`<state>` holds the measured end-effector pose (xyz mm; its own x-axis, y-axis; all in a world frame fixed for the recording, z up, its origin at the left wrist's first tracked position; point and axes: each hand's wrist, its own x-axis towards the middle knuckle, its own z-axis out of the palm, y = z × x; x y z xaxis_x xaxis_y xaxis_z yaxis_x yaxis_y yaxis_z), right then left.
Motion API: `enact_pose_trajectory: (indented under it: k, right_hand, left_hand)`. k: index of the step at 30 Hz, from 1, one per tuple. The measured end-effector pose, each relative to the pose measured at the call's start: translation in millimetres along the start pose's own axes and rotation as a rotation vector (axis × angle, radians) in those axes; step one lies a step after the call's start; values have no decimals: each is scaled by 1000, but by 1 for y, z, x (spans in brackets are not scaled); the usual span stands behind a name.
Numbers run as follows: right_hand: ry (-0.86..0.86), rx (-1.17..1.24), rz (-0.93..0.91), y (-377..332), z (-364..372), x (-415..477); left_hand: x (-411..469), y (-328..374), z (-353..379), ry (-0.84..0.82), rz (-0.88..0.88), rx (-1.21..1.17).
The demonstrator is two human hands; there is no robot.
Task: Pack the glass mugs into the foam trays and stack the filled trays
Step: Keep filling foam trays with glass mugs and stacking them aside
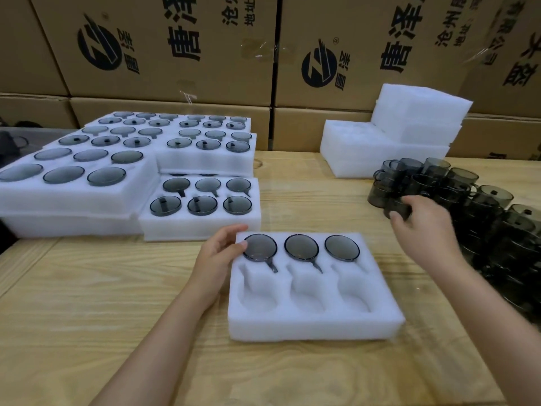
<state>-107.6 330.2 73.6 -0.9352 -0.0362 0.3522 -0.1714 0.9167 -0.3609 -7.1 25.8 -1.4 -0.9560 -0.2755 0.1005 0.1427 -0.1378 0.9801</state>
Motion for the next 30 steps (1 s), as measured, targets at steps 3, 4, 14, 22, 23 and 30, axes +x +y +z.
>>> enact_pose_trajectory:
  k: [3, 4, 14, 22, 23, 30]
  right_hand:
    - [-19, -156, 126, 21, 0, 24]
    - [-6, -182, 140, 24, 0, 32]
    - [-104, -425, 333, 43, -8, 82]
    - [-66, -519, 328, 54, -4, 83]
    - [-73, -535, 317, 54, -5, 82]
    - [48, -363, 201, 34, -22, 64]
  left_hand:
    - [1, -1, -1, 1, 5, 18]
    - [1, -2, -1, 3, 6, 19]
    - [4, -4, -3, 1, 17, 16]
    - [4, -4, -4, -1, 15, 12]
    - [4, -3, -4, -2, 15, 14]
    - [3, -2, -3, 4, 3, 23]
